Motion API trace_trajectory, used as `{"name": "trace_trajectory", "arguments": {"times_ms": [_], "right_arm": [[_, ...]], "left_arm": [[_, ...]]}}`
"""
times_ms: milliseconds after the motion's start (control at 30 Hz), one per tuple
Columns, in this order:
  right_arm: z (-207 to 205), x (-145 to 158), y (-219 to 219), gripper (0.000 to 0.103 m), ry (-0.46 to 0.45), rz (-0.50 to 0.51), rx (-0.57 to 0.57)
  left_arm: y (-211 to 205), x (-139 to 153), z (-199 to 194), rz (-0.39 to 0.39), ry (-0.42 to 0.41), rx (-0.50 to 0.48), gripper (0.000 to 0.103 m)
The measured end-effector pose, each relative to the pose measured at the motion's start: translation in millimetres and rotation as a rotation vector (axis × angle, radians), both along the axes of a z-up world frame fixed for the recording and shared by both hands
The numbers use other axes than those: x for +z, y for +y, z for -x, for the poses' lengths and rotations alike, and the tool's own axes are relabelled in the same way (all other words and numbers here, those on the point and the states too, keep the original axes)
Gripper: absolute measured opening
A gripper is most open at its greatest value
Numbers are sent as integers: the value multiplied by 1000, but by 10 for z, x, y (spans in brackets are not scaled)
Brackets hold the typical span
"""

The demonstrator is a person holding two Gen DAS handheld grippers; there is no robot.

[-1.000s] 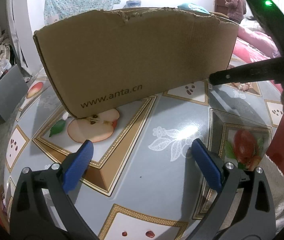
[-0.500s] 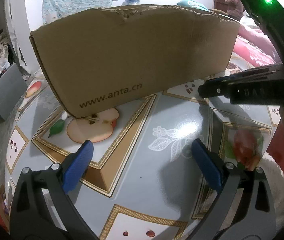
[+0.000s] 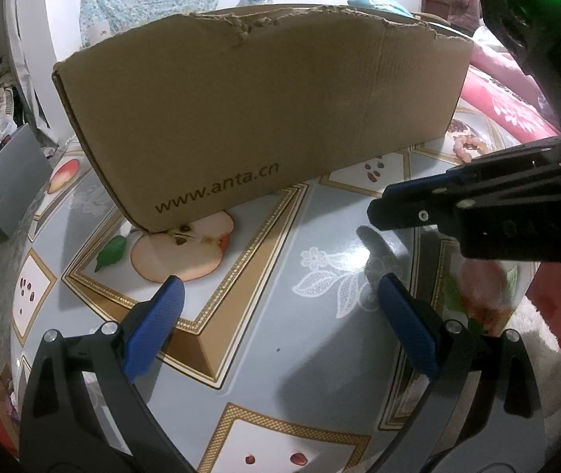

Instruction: Organize jewelry

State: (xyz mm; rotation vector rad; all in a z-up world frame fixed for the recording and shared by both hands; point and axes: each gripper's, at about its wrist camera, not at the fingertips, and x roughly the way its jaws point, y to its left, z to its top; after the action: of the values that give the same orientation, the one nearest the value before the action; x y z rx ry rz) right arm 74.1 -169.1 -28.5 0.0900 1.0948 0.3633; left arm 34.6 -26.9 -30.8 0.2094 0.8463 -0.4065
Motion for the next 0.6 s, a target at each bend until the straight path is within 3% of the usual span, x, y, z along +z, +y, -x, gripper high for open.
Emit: {"name": "trace_trajectory", "arguments": {"times_ms": [367, 600], "right_arm": [[257, 303, -411, 18, -78, -31, -29], [569, 587, -770, 51, -189, 4, -85]], "left_arm": [[-23, -27, 60, 2, -13, 30, 95], [-58, -36, 89, -3, 2, 46, 95]]}}
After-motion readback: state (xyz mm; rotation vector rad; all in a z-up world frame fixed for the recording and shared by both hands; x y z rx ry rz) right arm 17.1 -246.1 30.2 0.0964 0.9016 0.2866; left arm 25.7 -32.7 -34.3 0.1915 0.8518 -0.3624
